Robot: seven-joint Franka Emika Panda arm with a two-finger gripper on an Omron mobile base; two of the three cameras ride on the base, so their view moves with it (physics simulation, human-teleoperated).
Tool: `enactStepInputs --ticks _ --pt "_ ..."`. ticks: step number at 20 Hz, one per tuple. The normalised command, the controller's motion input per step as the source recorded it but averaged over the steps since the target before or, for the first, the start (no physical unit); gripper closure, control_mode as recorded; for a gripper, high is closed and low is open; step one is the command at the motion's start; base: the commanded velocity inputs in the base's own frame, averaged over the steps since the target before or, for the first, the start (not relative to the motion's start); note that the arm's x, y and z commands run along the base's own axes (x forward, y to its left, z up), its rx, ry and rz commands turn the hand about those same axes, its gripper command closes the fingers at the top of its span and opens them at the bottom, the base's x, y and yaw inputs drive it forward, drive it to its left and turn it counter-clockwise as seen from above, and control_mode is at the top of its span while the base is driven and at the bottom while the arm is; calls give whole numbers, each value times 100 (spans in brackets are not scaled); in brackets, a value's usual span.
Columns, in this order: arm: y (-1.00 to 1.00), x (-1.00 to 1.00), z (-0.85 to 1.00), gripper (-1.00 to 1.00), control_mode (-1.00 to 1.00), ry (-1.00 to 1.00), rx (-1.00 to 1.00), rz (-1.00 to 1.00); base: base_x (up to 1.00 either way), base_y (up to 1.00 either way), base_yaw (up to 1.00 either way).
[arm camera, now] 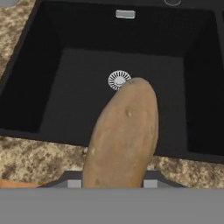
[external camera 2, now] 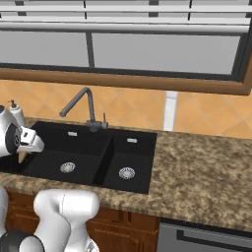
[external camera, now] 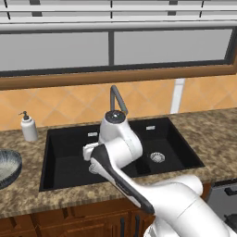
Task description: Pick the sweet potato from the sink and place it in the bowl. Then pick the bowl and place it in the microwave. Then close the microwave door and press the start button.
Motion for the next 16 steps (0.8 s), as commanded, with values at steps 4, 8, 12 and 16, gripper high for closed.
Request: enactStepInputs --ticks 4,8,12,16 --pt "100 -16 0 100 -100 -12 -16 21 0 0 0" --pt "99 24 18 100 -100 -1 -7 15 0 0 0" --pt "88 33 12 100 -100 0 -4 13 0 0 0" --pt "91 46 0 100 -100 -1 0 12 0 0 0"
